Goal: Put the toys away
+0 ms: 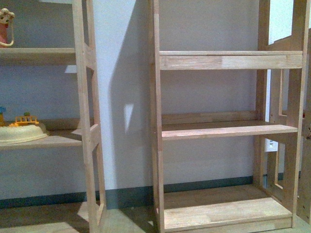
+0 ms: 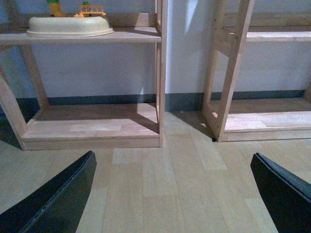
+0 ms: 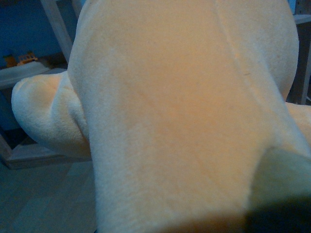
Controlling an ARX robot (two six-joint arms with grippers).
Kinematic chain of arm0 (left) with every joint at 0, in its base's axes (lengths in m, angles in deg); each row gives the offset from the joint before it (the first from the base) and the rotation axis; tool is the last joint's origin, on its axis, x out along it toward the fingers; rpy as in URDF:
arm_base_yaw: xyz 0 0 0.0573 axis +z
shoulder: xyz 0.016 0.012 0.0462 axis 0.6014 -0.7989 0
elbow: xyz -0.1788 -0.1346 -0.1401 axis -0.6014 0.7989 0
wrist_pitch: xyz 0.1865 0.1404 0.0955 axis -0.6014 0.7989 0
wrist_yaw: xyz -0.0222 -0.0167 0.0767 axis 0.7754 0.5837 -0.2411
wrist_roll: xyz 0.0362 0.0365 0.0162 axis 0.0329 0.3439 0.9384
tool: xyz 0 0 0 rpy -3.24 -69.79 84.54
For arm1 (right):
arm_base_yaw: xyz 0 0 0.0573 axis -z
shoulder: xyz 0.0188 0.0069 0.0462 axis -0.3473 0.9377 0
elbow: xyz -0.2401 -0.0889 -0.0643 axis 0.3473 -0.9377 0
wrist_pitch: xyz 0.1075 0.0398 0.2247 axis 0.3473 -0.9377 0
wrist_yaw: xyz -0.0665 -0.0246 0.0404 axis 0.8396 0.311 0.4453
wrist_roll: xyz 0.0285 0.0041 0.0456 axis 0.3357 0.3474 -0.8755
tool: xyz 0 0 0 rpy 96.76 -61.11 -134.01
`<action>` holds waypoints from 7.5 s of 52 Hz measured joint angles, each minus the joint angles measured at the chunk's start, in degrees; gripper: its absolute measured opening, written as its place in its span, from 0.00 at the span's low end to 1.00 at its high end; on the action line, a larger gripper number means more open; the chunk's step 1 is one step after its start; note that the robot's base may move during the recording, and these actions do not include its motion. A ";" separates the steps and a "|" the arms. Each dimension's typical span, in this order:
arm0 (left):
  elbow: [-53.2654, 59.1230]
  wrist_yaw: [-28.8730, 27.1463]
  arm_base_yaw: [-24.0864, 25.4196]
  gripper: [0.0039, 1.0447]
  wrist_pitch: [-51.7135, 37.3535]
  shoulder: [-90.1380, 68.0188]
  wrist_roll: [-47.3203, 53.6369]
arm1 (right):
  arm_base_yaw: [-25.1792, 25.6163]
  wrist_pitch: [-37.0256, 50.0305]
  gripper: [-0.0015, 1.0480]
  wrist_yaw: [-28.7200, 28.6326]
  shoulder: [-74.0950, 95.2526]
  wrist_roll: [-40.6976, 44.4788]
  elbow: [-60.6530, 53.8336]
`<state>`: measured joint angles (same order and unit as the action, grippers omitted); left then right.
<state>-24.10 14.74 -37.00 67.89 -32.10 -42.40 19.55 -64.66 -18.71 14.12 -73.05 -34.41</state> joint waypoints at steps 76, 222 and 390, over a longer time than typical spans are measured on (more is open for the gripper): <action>0.00 -0.24 0.04 0.95 0.00 0.02 0.00 | -0.11 0.00 0.21 -0.50 0.00 0.02 0.00; 0.00 0.02 0.02 0.95 0.00 0.02 0.00 | 6.03 -5.51 0.21 -2.69 59.89 8.33 90.07; 0.00 0.02 0.02 0.95 0.00 0.02 0.00 | 0.09 -15.15 0.91 -12.24 104.67 -31.91 126.95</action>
<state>-24.10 14.76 -36.98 67.89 -32.07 -42.40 19.64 -79.81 -30.95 118.80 -104.96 92.53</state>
